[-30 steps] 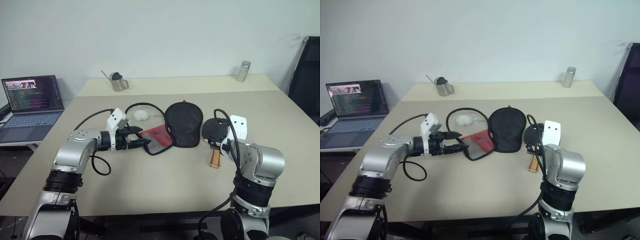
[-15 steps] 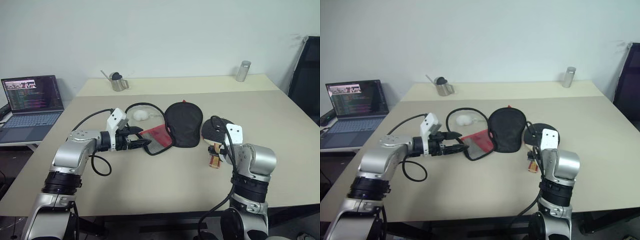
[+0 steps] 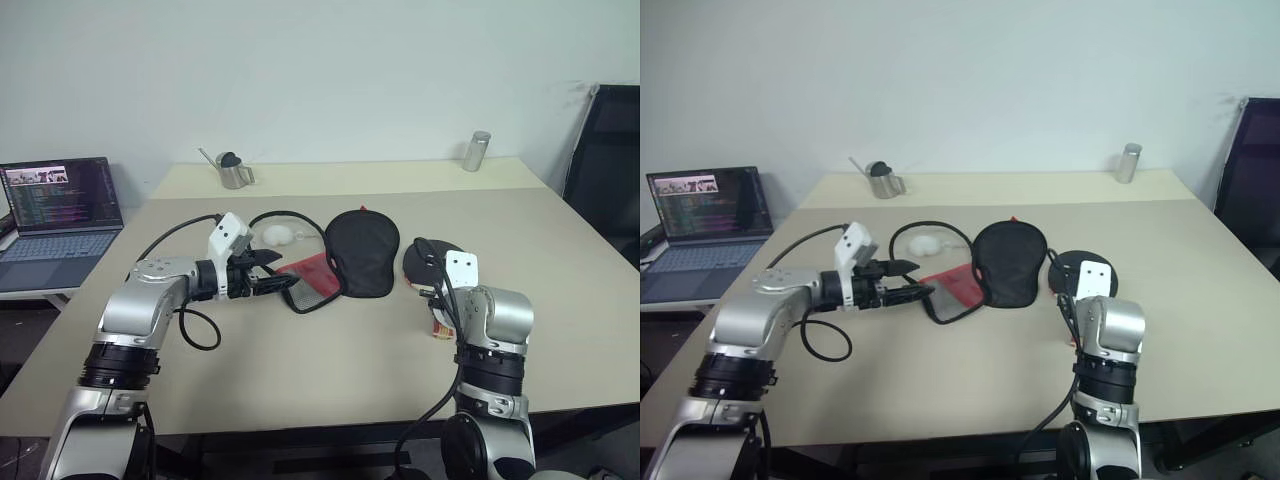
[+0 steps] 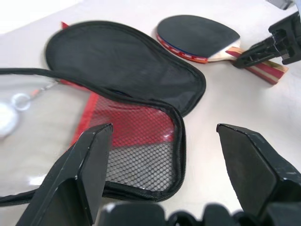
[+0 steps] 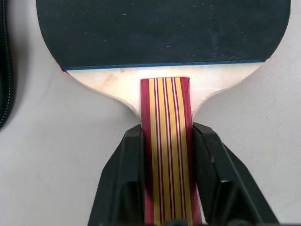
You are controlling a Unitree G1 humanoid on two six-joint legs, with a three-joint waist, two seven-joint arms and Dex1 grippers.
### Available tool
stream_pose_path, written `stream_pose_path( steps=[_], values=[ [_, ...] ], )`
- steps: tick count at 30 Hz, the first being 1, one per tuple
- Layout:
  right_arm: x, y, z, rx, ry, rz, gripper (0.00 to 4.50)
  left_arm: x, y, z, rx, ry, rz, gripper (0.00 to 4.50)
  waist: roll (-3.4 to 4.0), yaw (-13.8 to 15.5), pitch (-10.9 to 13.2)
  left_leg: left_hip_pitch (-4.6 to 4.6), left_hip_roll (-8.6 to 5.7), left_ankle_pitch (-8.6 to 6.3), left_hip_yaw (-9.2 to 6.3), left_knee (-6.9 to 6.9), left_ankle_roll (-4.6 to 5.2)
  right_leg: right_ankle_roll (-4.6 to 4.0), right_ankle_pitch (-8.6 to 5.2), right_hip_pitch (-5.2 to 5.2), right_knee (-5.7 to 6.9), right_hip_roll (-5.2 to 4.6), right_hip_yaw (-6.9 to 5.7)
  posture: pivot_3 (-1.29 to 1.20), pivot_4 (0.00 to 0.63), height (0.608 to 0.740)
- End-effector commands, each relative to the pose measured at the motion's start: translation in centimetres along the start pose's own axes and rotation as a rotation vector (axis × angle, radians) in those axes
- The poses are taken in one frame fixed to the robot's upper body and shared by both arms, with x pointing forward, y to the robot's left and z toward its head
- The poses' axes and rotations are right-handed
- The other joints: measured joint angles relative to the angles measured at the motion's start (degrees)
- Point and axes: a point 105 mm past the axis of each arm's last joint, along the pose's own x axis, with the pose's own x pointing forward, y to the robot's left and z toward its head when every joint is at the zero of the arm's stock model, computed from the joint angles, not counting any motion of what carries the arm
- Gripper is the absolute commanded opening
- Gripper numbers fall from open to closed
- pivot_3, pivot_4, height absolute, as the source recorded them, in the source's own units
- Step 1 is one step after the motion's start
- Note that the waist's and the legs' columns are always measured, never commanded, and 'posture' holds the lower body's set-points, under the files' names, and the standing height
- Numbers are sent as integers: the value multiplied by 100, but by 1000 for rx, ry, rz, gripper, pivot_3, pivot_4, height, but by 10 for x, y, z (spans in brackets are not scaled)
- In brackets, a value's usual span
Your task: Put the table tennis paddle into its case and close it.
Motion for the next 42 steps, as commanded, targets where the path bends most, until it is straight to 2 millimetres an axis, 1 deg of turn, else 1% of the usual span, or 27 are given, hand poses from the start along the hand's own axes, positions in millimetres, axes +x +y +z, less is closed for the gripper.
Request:
stream_pose_path(
  steps=[1,6,11,15,17,21,26,31,35,38,42],
  values=[
    [-5,25,14,21,-39,74,1021,-6,2,15,47,-47,18,3878,0,0,0,0,-1,1,0,0,0,-1,1,1,1,0,0,0,150,740],
    [-14,25,47,66,-114,86,1021,-11,6,18,63,-52,37,3878,22,0,14,-6,0,2,-1,0,-1,-3,2,-10,6,0,1,0,150,740],
    [-33,31,78,93,-191,110,1021,-16,11,20,69,-55,63,3878,31,-2,20,-38,2,11,-1,-15,-20,-17,-7,-50,6,-2,10,0,150,740],
    [-52,45,102,74,-272,152,1021,-19,11,19,69,-57,77,3878,31,-1,20,-116,3,20,-2,-10,-34,-20,-8,-130,11,-3,17,0,150,740],
    [-55,60,107,52,-290,196,1021,-19,11,18,67,-59,80,3878,31,-1,20,-129,1,20,0,-9,-35,-20,-8,-140,9,-5,19,0,150,740],
    [-55,99,109,-7,-302,303,1021,-20,9,17,63,-61,86,3878,32,-22,21,-128,2,19,3,-12,-34,-20,-8,-140,3,-4,20,0,150,740],
    [-43,133,106,-48,-299,378,1021,-21,7,18,62,-66,93,3878,32,-17,21,-128,2,20,1,-12,-34,-21,-9,-139,4,-4,18,0,150,740],
    [-38,154,103,-82,-297,435,1021,-25,4,16,56,-63,104,3878,34,-23,21,-129,3,20,1,-13,-34,-21,-9,-140,2,-4,18,0,150,740],
    [-28,168,88,-113,-258,476,1021,-27,4,14,51,-51,125,3878,33,-33,21,-129,3,20,-1,-13,-34,-21,-9,-139,1,-4,17,0,150,740],
    [-17,168,78,-128,-232,463,1021,-29,3,13,46,-50,136,3878,34,-35,21,-129,3,20,-1,-13,-34,-21,-9,-139,0,-4,17,0,150,740],
    [-9,165,73,-146,-214,439,1021,-31,1,14,45,-52,136,3878,34,-36,22,-129,3,20,-1,-13,-34,-21,-9,-139,-1,-4,17,0,150,740]
  ],
)
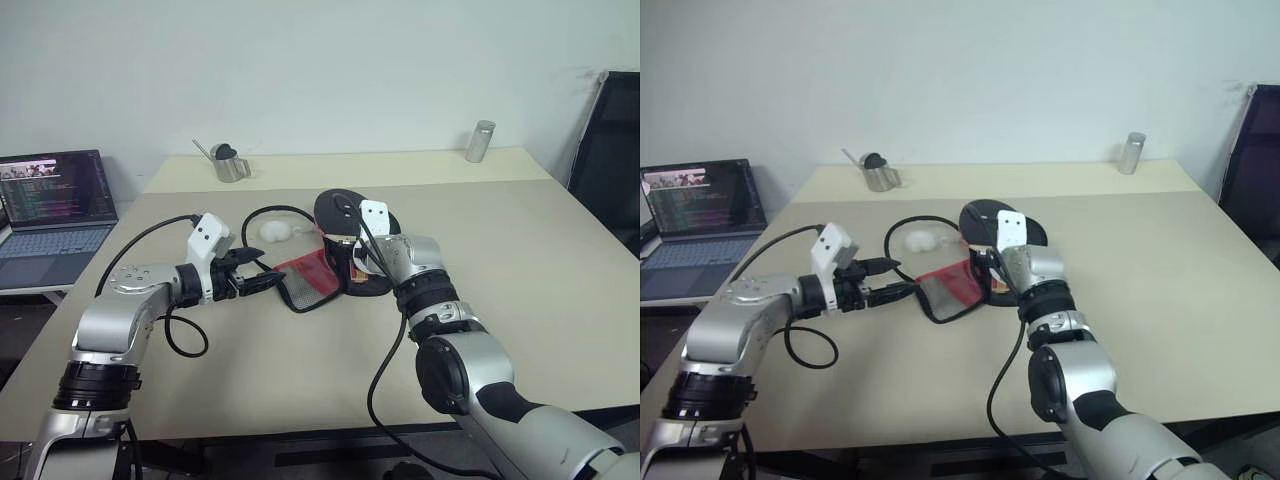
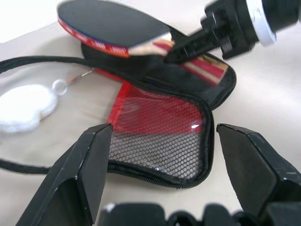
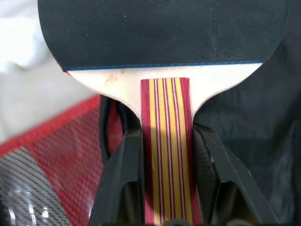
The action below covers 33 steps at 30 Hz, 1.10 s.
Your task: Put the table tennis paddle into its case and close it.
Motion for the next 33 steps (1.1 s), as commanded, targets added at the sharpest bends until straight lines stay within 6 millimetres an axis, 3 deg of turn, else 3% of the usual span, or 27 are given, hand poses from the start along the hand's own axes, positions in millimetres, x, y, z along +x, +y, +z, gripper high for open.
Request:
stream_pose_path(
  steps=[1,12,20,33],
  values=[
    [-6,12,21,-25,-79,23,1021,-9,1,16,38,-43,19,3878,0,0,0,0,0,0,0,0,0,0,0,0,0,0,0,0,150,740],
    [-6,-12,26,-2,-100,-79,1021,-9,-1,16,36,-40,16,3878,0,0,0,0,0,0,0,0,0,0,0,0,1,0,0,0,150,740],
    [0,-18,9,14,-47,-117,1021,-6,-2,18,41,-39,8,3878,0,-7,0,0,0,0,1,0,0,0,0,0,2,0,1,0,150,740],
    [7,-27,-1,37,-31,-141,1021,-9,-2,22,49,-50,11,3878,-1,-10,0,3,0,0,1,1,0,0,0,3,3,0,1,0,150,740]
  ],
)
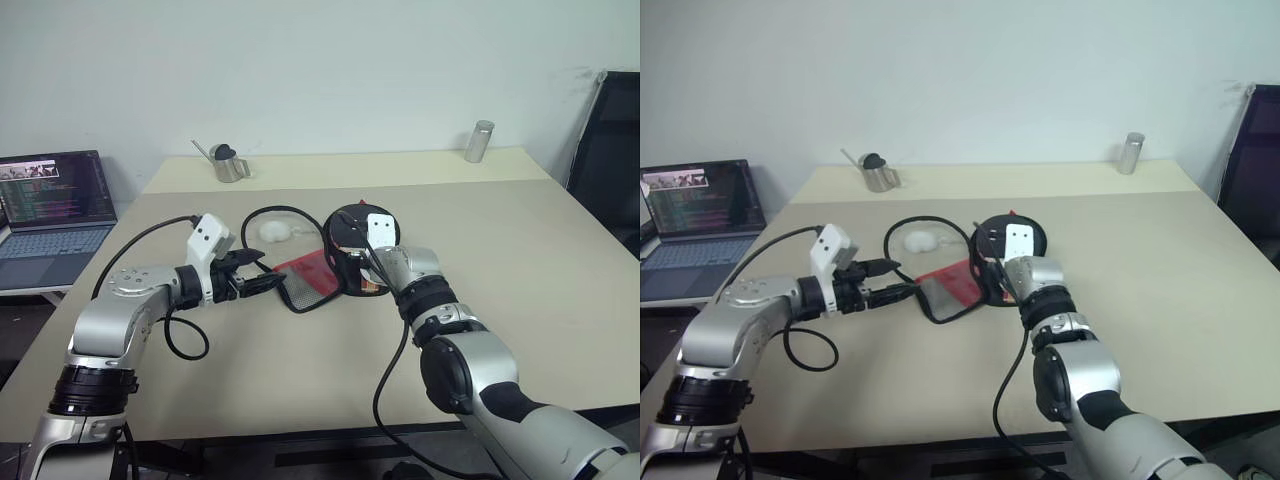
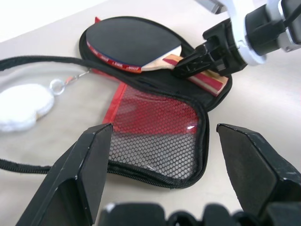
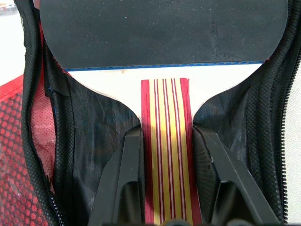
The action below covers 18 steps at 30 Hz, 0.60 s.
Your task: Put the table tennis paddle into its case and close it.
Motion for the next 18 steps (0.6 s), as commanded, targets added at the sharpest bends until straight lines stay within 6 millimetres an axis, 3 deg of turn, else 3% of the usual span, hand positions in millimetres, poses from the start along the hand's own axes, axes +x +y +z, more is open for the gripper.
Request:
stream_pose_path(
  steps=[1,4,10,14,18],
  values=[
    [-2,1,10,24,-37,11,1021,-9,3,18,51,-37,23,3878,0,0,0,1,0,0,-1,0,0,0,0,2,1,0,0,0,150,740],
    [-2,2,10,21,-38,16,1021,-9,3,18,52,-35,24,3878,0,0,0,4,0,0,-1,2,0,0,0,4,4,0,-1,0,150,740],
    [-3,3,14,12,-47,29,2931,-9,4,18,53,-33,27,3878,-1,0,0,4,0,0,-1,3,0,0,0,5,4,0,-1,0,150,740],
    [-9,2,27,11,-70,43,4317,-9,9,19,57,-37,45,3878,-1,2,0,4,0,0,-2,4,0,0,0,5,5,0,-2,0,150,740],
    [-25,-5,51,6,-118,55,4456,-11,24,27,47,-73,99,3878,0,12,0,2,-1,0,-4,4,0,0,0,5,3,0,-3,0,150,740]
  ],
)
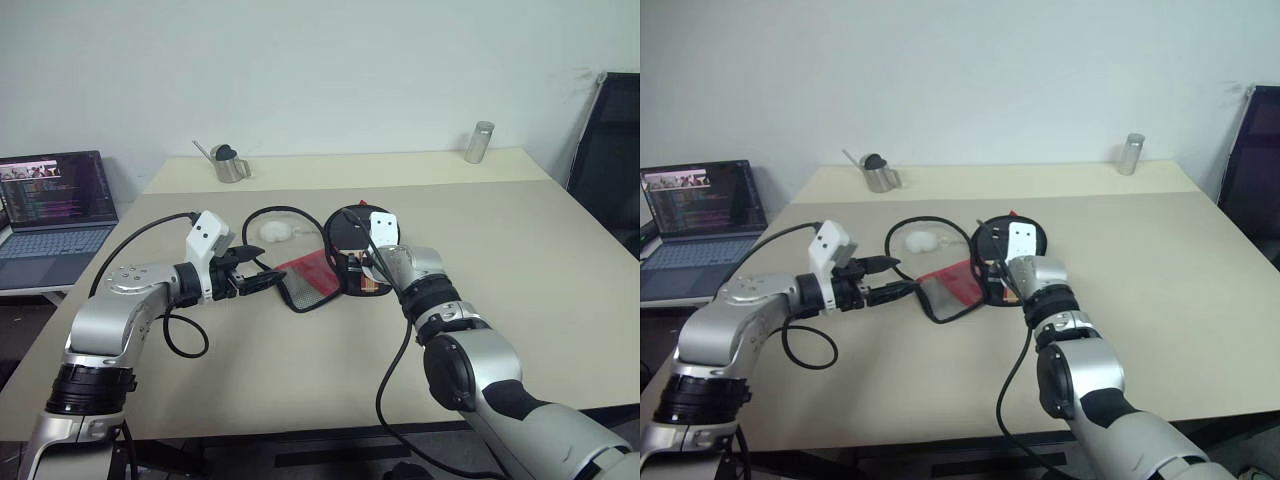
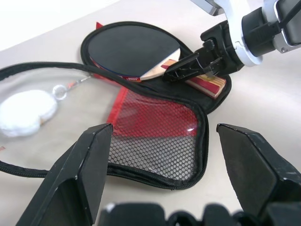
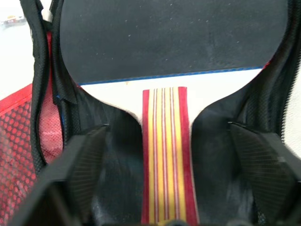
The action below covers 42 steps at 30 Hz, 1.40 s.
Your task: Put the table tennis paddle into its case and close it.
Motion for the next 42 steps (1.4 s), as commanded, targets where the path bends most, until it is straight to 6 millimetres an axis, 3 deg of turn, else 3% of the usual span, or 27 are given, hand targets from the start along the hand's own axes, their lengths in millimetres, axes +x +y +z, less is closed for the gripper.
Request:
stream_pose_path(
  steps=[1,6,9,12,17,20,24,29,37,42],
  values=[
    [-28,-1,50,-16,-127,26,4456,-10,21,22,29,-72,86,3878,0,8,0,-1,0,0,-1,1,0,0,0,0,1,0,-2,0,150,740],
    [-63,-28,79,-35,-219,105,4456,-16,48,17,3,-59,202,3878,0,31,0,-4,0,0,-3,0,0,0,0,-2,-3,0,-5,0,150,740],
    [-91,-40,91,-126,-313,287,4456,-18,63,6,-43,-25,266,3878,-1,41,-1,-6,-1,-1,-9,1,1,1,0,3,-11,0,-14,0,150,740],
    [-121,-46,75,-259,-309,538,4456,-14,73,-11,-81,40,315,3878,-2,58,-1,-6,0,-3,-20,0,5,2,1,20,-40,2,-30,0,150,740],
    [-148,-49,39,-514,-285,739,4456,2,79,-34,-109,154,341,3878,-4,63,0,-8,-1,-7,-10,0,13,6,0,22,-49,2,-32,0,150,740],
    [-168,-42,22,-629,-289,875,4500,19,80,-42,-117,210,344,3278,-7,93,1,-7,-1,-7,-10,2,13,8,1,23,-45,1,-34,0,150,740],
    [-177,-39,15,-673,-292,933,4500,37,77,-48,-119,250,318,1814,-13,96,3,-7,-2,-7,-6,8,12,12,3,24,-45,0,-37,0,150,740],
    [-182,-40,14,-691,-299,942,4500,45,78,-52,-110,282,319,25,-15,150,4,-10,-1,-6,-11,9,11,12,4,22,-47,-1,-33,0,150,740],
    [-187,-41,13,-707,-307,941,4500,49,76,-62,-115,322,339,25,-16,205,4,-17,-5,-6,-16,10,10,12,4,21,-52,-5,-33,0,150,740],
    [-187,-39,11,-707,-306,948,4500,75,58,-50,-121,253,279,25,-18,230,5,-19,-7,-6,-19,14,11,12,4,23,-52,-8,-35,0,150,740]
  ],
)
